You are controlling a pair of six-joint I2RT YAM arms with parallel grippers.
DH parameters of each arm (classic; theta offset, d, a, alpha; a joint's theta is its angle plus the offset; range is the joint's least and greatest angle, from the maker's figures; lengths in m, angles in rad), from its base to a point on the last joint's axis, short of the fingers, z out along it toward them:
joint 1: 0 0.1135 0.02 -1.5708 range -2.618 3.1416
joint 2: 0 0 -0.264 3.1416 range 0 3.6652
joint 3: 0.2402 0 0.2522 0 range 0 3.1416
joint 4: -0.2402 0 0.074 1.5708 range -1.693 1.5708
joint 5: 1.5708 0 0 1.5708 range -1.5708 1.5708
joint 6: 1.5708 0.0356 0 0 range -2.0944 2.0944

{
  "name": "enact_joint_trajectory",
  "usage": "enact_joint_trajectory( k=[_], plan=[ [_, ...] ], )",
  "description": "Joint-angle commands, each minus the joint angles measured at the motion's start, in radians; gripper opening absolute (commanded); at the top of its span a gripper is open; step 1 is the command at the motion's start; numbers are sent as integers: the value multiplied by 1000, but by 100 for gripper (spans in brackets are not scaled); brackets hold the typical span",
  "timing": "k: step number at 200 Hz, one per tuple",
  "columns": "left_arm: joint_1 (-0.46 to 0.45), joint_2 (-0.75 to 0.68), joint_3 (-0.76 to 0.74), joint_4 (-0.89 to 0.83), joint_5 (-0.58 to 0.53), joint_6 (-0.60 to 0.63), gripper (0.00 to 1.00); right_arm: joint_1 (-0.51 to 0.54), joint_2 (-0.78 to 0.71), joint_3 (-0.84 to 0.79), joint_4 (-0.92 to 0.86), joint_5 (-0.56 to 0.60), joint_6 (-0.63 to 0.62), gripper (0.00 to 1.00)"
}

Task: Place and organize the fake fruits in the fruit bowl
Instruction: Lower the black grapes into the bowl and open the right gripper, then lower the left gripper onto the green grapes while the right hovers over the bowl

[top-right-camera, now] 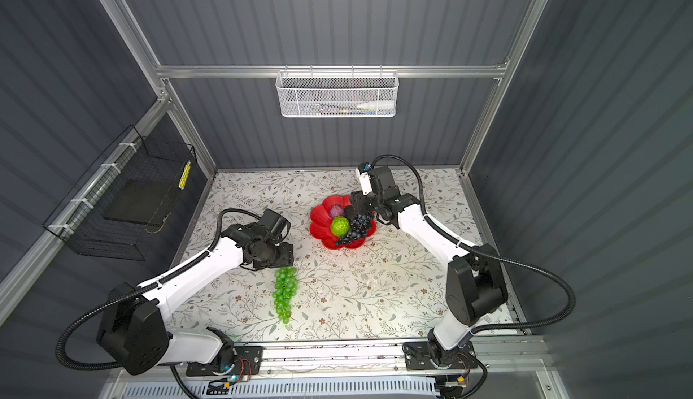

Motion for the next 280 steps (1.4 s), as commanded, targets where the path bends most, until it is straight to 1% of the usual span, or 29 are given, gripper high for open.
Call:
enact_joint_trajectory(
  k=[1, 15, 29, 55, 88, 112, 134, 153, 214, 249, 280],
  plan=[
    [31, 19, 32, -25, 99, 80, 71, 2, -37, -64, 2, -50, 46, 59],
    [42, 42, 44, -20, 115, 106, 70, 4, -61, -101, -5, -38, 63, 58],
    [45, 51, 53, -10, 117, 116, 69, -4, -81, -134, -26, 12, 84, 56],
    [51, 41, 36, 44, 116, 107, 70, -65, -85, -187, -11, 22, 111, 44],
    [56, 49, 25, 71, 111, 93, 70, -125, 0, -163, 15, 60, 117, 37],
    [58, 40, 4, 93, 108, 78, 70, -147, 81, -110, 25, 98, 109, 36],
    [62, 36, -11, 110, 107, 70, 70, -162, 159, -53, 28, 78, 108, 34],
    [65, 46, -12, 115, 107, 70, 70, -161, 212, -9, 27, 15, 107, 31],
    [74, 78, -16, 140, 127, 70, 71, -152, 306, 69, 33, -77, 115, 29],
    [80, 81, -22, 143, 129, 70, 71, -147, 324, 90, 45, -104, 114, 29],
    [85, 78, -24, 145, 127, 70, 71, -147, 360, 115, 53, -168, 118, 28]
  ],
)
